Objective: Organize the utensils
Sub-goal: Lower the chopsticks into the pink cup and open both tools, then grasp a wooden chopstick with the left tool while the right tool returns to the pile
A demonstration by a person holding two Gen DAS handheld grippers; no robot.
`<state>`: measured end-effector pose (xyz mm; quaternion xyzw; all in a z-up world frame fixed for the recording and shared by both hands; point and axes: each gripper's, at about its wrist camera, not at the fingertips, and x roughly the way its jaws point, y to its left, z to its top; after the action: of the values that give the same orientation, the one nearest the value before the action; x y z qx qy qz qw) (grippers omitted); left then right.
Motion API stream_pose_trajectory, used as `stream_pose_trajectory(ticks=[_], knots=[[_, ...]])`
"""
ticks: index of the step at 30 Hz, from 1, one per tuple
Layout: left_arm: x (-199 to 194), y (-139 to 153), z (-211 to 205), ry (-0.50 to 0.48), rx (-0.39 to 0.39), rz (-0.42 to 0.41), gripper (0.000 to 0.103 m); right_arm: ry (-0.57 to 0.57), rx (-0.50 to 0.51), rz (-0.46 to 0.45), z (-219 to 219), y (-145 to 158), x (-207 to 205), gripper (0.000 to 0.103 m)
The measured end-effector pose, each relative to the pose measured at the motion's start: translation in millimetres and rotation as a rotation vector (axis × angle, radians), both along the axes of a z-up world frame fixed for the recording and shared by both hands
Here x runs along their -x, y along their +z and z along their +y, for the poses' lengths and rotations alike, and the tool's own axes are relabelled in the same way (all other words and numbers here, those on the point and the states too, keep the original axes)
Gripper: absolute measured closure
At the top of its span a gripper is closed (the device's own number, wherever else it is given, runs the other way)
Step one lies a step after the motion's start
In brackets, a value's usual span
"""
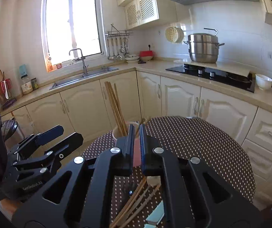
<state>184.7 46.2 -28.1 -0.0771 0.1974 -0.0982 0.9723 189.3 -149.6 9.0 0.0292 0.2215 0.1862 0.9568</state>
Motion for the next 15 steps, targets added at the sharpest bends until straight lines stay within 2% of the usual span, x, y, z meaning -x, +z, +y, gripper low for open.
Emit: stream_pose_trajectory(ticks=[3,5,9,12,15], knots=[[-2.9,-13.9,-7.3,-0.02,-0.02,0.084,0.029,-0.014,-0.003,0.033,-9.5,-13.8,3.6,0.096],[-10.2,-28.0,-10.5,-0.054,-0.015,0.184,0.029,-0.025,-0.002,0.063,-17.1,-25.2,5.0,0.093],[-26.6,-61.0,-13.0,-0.1,0.013,0.384,0.029,-0.048,0.0,0.116,-28.9,-48.1,6.3,0.077],[-34.7,-84.8,-18.8,-0.119,-0.004,0.477,0.029,-0.06,0.003,0.158,-35.4,-66.3,6.2,0.074],[-41.8,-103.2,-22.3,-0.141,0.027,0.553,0.03,-0.061,0.001,0.203,-39.7,-84.6,5.9,0.073]])
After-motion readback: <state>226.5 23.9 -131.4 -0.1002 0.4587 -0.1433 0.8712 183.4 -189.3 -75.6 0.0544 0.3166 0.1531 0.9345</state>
